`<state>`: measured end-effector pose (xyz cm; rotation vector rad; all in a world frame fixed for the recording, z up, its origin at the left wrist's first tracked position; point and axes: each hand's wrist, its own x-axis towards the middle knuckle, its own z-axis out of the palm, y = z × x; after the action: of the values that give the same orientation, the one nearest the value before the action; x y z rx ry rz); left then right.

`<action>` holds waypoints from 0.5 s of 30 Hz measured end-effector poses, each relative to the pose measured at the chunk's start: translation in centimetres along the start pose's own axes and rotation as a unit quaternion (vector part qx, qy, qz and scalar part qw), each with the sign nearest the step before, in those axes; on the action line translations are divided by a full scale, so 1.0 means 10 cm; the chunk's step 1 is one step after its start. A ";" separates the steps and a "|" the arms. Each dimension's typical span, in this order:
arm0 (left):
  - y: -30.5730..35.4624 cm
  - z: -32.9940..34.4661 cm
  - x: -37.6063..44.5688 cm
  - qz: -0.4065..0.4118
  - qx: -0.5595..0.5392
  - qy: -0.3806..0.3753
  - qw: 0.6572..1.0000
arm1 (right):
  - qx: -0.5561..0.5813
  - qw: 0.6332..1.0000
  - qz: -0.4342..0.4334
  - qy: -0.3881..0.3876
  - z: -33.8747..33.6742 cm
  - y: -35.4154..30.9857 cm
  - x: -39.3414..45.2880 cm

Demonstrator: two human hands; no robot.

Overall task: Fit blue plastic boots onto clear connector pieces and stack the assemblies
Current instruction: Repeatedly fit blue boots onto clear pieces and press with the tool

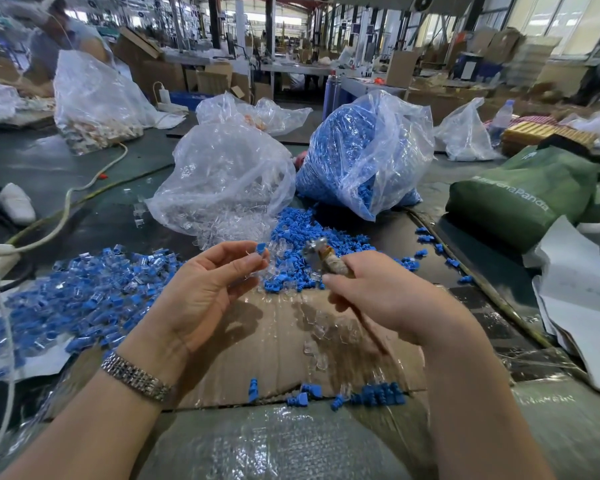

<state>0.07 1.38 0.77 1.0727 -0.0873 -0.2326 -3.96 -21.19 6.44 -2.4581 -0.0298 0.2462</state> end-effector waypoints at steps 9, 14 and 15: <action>-0.01 0.00 0.01 0.034 0.023 -0.001 0.999 | 0.044 0.993 -0.073 -0.085 0.12 -0.24 -0.05; -0.02 -0.03 0.02 0.048 0.038 -0.006 0.998 | 0.046 0.993 -0.075 -0.084 0.15 -0.23 -0.03; -0.03 -0.03 0.03 0.049 0.041 -0.007 0.998 | 0.050 0.992 -0.076 -0.083 0.16 -0.22 -0.02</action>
<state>0.34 1.48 0.38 1.1446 -0.1623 -0.1492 -4.38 -18.50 6.67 -2.3172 -0.2685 0.3766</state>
